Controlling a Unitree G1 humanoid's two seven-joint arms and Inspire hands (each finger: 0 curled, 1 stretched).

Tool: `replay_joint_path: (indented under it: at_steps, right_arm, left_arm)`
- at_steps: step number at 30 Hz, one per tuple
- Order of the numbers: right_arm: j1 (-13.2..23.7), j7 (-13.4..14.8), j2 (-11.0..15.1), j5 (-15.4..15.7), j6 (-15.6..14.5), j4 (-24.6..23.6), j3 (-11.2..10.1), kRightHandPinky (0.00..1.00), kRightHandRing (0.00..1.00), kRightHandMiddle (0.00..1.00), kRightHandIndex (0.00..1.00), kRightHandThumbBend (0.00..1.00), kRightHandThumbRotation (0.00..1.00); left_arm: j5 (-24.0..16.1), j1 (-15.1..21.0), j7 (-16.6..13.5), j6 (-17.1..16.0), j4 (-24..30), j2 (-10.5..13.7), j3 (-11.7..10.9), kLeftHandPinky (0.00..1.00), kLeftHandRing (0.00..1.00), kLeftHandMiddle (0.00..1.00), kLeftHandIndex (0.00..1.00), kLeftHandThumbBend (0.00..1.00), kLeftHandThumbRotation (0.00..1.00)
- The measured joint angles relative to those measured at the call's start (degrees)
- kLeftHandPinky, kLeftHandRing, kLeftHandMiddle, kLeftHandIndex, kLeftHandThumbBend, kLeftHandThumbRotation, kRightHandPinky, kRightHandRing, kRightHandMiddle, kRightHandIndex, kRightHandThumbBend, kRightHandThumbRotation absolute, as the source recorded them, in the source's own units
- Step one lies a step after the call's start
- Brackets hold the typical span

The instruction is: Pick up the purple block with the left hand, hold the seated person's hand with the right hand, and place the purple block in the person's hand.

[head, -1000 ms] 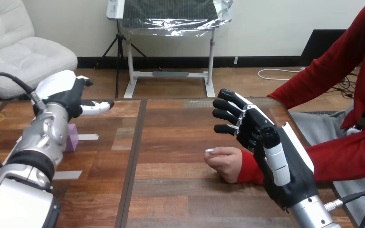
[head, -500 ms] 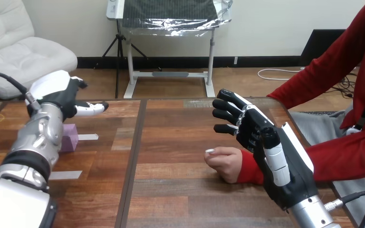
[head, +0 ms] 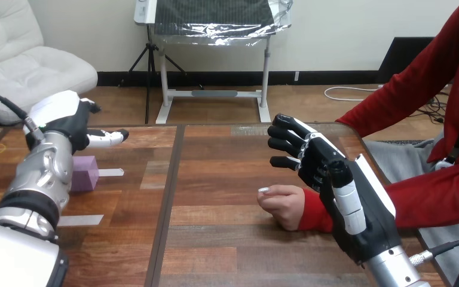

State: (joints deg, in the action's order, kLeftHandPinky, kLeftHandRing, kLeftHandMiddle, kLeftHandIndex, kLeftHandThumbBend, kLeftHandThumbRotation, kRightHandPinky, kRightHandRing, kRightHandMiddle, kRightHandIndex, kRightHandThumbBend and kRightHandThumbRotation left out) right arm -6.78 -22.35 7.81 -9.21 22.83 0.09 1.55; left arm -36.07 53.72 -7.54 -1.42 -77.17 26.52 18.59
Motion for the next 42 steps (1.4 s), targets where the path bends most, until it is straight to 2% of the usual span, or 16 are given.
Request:
replay_joint_path:
  at_steps: [18, 29, 42]
  right_arm:
    - [0.0, -0.4, 1.4, -0.2, 0.0, 0.0, 0.0, 0.8, 0.87, 0.87, 0.87, 0.92, 1.0]
    - [0.0, -0.6, 1.4, -0.2, 0.0, -0.4, 0.1, 0.8, 0.87, 0.87, 0.87, 0.93, 1.0]
    - [0.0, -1.0, 1.4, -0.3, 0.0, -1.7, 0.1, 0.8, 0.87, 0.88, 0.87, 0.93, 1.0]
  left_arm:
    - [0.2, -1.3, 0.3, 1.5, 0.0, 0.0, 0.8, 0.78, 0.85, 0.86, 0.84, 0.67, 0.54]
    - [-0.5, -2.7, 0.3, 1.5, -0.1, -0.1, 2.1, 0.84, 0.88, 0.89, 0.88, 0.65, 0.63]
    - [-0.5, -3.3, 0.9, 2.1, -0.2, -0.7, 3.5, 0.88, 0.91, 0.93, 0.91, 0.63, 0.67]
